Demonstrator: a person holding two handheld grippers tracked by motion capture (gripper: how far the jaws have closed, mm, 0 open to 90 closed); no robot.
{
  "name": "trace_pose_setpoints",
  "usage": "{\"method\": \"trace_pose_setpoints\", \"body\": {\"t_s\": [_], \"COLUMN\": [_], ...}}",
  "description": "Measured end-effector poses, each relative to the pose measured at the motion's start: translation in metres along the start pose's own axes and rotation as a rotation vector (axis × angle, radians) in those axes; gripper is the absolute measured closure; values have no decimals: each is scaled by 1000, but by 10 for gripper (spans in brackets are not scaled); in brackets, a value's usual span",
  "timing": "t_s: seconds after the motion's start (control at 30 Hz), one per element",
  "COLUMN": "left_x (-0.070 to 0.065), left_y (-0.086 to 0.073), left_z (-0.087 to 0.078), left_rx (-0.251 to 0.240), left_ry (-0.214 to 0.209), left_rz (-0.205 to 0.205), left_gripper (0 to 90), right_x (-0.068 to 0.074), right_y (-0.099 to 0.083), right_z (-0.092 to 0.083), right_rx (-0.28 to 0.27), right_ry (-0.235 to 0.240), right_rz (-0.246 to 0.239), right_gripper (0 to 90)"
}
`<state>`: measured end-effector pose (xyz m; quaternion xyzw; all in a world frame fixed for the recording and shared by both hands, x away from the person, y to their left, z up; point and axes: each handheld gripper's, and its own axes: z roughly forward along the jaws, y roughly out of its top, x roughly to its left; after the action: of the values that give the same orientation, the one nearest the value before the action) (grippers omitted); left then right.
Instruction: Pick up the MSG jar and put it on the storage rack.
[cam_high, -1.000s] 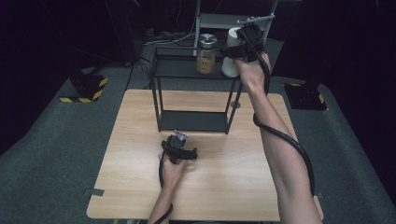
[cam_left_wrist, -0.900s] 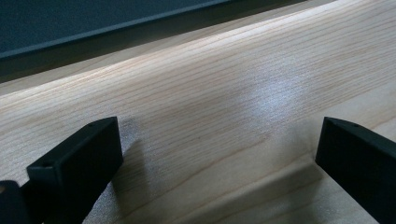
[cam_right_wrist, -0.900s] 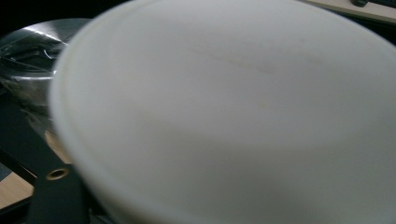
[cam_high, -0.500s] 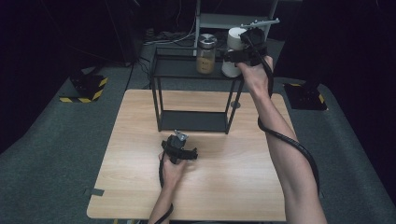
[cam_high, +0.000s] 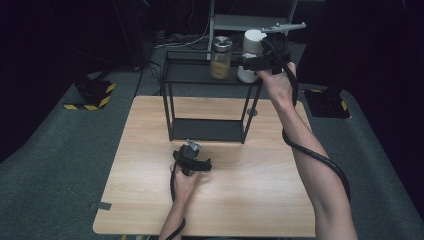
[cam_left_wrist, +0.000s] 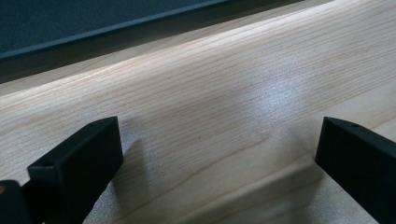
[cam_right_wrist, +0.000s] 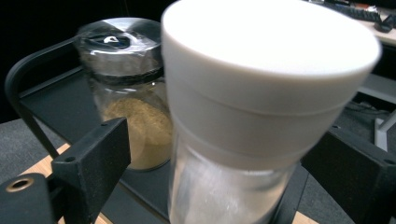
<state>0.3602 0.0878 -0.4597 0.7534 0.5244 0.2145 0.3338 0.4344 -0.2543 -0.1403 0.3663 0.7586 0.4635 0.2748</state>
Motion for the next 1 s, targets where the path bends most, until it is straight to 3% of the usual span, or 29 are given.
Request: {"method": "trace_pose_setpoints", "body": {"t_s": [0.47,0.83,1.0], "left_x": [-1,-2,-2], "left_y": [0,1,1], "left_z": [0,1,1], "left_rx": [2,6,5], "left_ry": [3,7,6], "left_rz": [2,12,11], "left_gripper": [5,5,6], "right_x": [-13,-35,-46], "right_y": [-21,-51,-70], "right_z": [-32,-50,-53], "right_rx": [-41,-62,-58], "right_ry": [30,67,71], "right_rz": [-53,-48,-20], "right_gripper": [78,78,79]}}
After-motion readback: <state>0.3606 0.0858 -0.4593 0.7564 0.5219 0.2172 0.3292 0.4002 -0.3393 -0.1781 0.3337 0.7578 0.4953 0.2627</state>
